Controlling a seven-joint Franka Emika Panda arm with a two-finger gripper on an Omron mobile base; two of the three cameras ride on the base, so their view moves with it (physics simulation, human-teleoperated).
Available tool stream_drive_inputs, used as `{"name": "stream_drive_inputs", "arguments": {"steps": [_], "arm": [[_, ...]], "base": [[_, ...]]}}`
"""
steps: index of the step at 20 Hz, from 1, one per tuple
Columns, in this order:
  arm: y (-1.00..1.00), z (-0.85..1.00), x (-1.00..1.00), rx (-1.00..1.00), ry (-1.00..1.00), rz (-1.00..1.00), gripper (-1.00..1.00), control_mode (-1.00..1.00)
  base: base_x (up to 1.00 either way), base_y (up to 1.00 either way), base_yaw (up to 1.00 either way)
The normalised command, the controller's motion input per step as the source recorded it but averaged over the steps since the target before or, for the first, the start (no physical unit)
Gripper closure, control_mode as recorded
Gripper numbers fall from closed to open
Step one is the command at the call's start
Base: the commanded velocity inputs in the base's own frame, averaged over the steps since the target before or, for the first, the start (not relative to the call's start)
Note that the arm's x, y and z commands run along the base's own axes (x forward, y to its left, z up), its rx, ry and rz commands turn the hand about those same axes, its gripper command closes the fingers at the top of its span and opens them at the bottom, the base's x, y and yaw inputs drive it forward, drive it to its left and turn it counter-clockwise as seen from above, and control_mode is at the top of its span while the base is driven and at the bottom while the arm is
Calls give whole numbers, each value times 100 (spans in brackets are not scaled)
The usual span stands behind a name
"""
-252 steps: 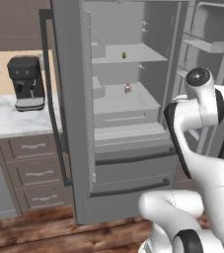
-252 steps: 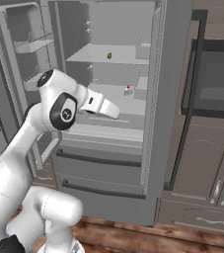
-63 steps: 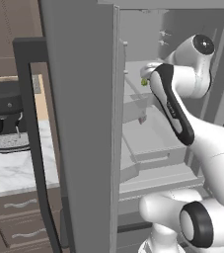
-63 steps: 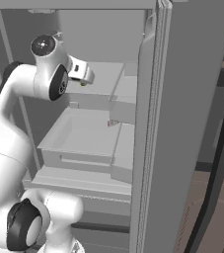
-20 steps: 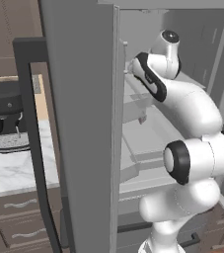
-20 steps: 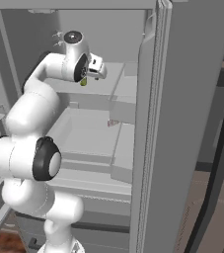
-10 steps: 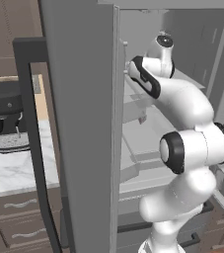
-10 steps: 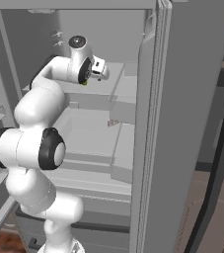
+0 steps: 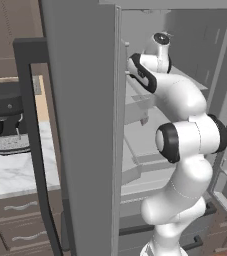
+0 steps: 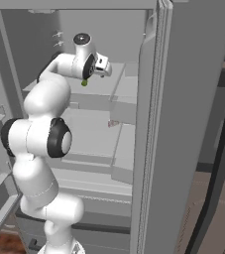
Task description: Take the lemon wedge from the fridge and place it on the plate with fish on the dining counter.
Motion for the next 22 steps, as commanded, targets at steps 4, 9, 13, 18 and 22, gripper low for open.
{"name": "stream_drive_inputs", "arguments": {"steps": [4,9,13,18,22], "arm": [[8,-39,0,0,0,0,-100,-100],[11,-36,0,0,0,0,-100,-100],[9,-67,0,0,0,1,-100,-100],[12,-81,-5,0,1,3,-100,-100],[6,-57,-47,0,-6,1,-100,-100]], "base": [[0,0,0],[0,0,0],[0,0,0],[0,0,0],[0,0,0]]}}
